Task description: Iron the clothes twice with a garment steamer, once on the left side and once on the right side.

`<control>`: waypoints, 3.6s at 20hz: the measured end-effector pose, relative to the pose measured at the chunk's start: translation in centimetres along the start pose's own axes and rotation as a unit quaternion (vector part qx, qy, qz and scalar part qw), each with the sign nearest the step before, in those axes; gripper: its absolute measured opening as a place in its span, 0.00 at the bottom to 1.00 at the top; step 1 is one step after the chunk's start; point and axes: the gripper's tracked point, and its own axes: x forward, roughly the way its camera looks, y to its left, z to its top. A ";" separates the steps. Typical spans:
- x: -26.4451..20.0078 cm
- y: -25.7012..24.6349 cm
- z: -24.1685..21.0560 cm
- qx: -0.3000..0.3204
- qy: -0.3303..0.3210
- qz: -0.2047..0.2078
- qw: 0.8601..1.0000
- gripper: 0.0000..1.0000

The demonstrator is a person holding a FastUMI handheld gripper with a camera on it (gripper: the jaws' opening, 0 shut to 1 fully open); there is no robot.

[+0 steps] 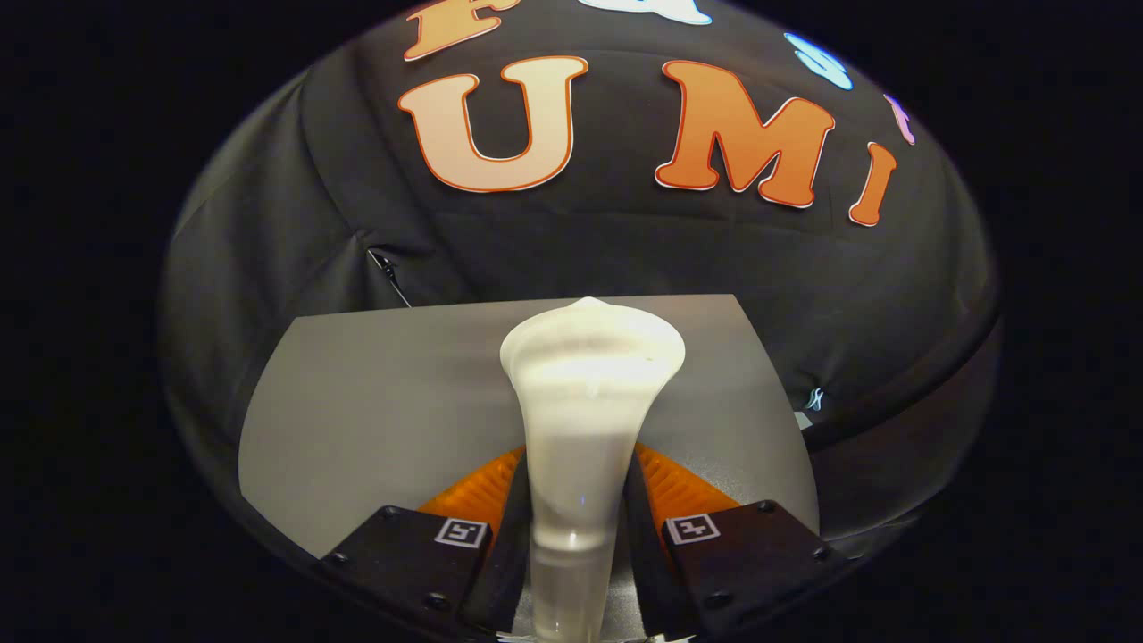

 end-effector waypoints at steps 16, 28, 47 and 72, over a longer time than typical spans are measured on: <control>-13.3 0.3 2.4 0.012 -0.167 0.062 0.984 0.46; -30.4 -9.0 -1.1 0.012 -0.274 0.051 0.960 0.45; -31.2 -26.6 3.2 0.029 -0.315 -0.001 0.949 0.45; -20.3 -30.2 -3.0 0.008 -0.239 0.038 0.970 0.46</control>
